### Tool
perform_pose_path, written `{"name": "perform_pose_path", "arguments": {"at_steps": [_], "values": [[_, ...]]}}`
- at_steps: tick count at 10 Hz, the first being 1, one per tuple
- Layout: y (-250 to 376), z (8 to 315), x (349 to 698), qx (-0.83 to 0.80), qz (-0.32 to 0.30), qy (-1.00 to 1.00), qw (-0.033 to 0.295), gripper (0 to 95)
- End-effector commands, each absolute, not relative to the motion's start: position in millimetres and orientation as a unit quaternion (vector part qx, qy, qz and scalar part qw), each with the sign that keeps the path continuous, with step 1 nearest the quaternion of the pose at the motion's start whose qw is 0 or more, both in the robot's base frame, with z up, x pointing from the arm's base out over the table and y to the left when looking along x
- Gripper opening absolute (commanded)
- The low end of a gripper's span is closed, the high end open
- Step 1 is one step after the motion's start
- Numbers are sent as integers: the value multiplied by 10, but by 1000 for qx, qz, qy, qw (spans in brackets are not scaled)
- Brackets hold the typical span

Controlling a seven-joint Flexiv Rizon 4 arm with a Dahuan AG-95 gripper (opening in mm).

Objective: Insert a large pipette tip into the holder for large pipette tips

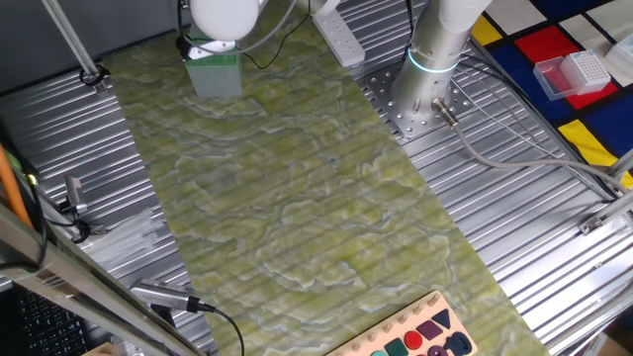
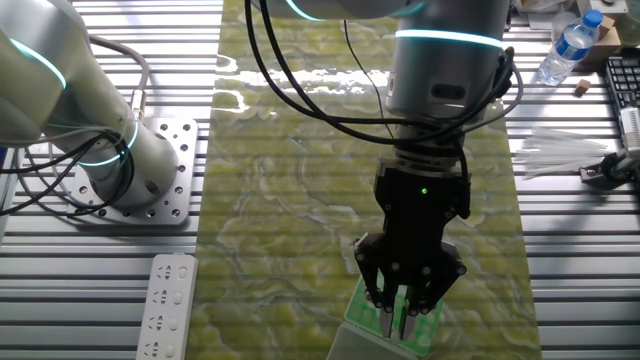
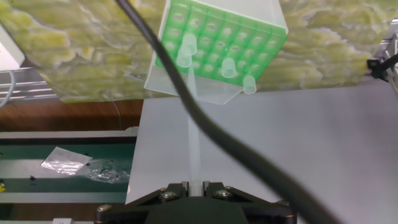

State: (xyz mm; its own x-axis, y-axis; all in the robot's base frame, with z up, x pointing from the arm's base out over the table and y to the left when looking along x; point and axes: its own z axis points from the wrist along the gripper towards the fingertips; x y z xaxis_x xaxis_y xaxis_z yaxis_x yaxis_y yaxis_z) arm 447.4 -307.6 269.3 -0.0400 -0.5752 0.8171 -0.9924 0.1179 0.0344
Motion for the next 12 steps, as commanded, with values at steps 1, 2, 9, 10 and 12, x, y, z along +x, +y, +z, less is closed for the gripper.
{"name": "perform_pose_path", "arguments": {"at_steps": [1,2,9,10,12], "values": [[-3080,2693,4477,596,296,-658,353,0],[-3083,2701,4489,597,296,-657,354,0],[-3075,2686,4502,595,299,-657,354,0],[-3075,2688,4508,595,299,-656,354,0],[-3078,2699,4536,597,299,-654,355,0]]}}
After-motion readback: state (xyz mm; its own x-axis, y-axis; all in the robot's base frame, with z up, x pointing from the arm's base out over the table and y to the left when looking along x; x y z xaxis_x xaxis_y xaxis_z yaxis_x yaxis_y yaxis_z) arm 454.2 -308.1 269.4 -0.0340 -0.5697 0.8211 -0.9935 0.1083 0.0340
